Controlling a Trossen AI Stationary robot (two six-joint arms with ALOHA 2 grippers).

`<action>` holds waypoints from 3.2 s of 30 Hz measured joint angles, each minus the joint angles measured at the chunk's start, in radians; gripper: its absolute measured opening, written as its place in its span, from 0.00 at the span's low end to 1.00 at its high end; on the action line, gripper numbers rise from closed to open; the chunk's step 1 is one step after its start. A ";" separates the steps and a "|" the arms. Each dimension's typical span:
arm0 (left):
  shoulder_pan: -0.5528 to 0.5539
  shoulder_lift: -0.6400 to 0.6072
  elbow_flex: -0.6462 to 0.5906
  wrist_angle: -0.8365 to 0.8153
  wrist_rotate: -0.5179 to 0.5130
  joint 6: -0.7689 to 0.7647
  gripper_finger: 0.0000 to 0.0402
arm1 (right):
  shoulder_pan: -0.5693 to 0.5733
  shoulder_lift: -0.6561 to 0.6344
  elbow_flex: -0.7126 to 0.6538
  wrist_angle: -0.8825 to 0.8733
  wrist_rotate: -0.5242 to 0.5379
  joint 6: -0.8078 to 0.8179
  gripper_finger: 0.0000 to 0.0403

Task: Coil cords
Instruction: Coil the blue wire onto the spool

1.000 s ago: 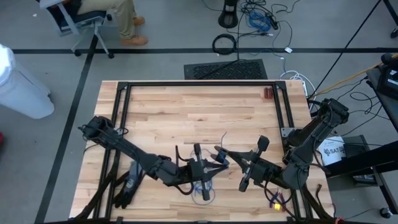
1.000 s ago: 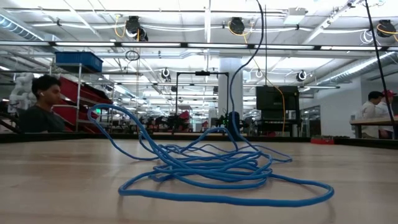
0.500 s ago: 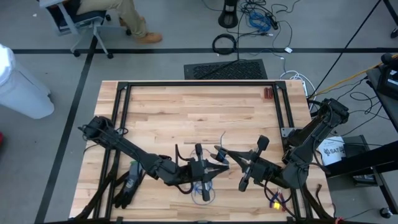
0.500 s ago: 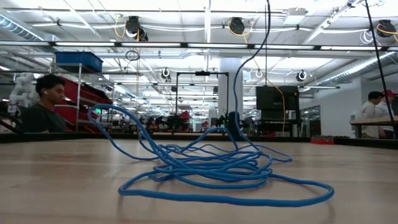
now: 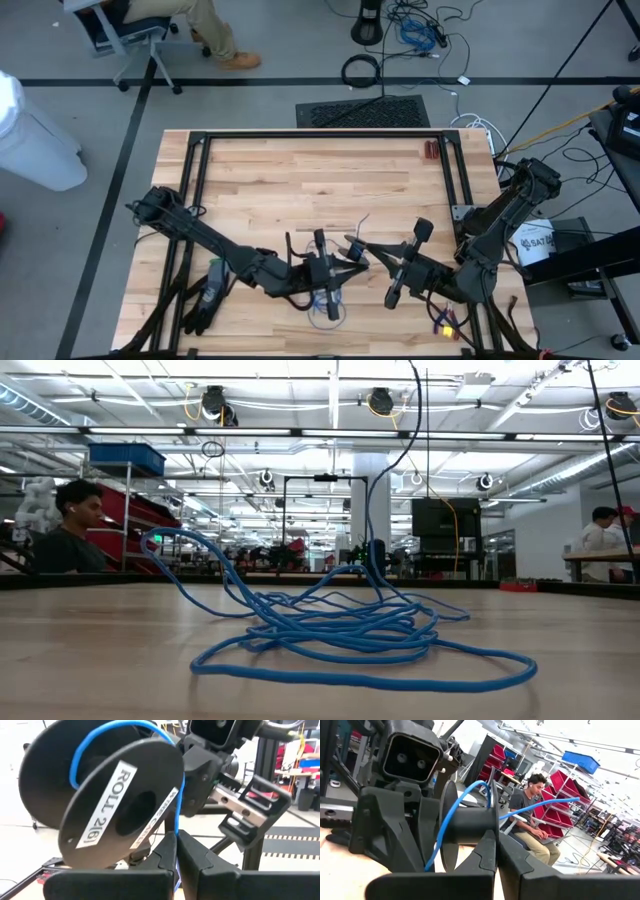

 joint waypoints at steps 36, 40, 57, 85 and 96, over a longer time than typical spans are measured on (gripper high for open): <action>-0.066 0.000 0.000 -0.021 0.034 0.049 0.27 | 0.054 0.000 0.000 0.113 0.014 -0.121 0.00; -0.068 0.000 0.000 -0.065 0.035 0.087 0.27 | 0.059 0.000 0.000 0.138 0.013 -0.140 0.00; -0.068 0.000 0.000 -0.109 0.064 0.105 0.27 | 0.099 0.000 0.000 0.218 0.009 -0.209 0.00; -0.042 0.097 0.000 0.105 -0.097 0.010 0.42 | 0.100 0.000 0.000 0.229 0.004 -0.211 0.00; -0.041 0.111 0.000 0.114 -0.114 0.061 0.42 | 0.105 0.000 0.000 0.228 0.004 -0.218 0.00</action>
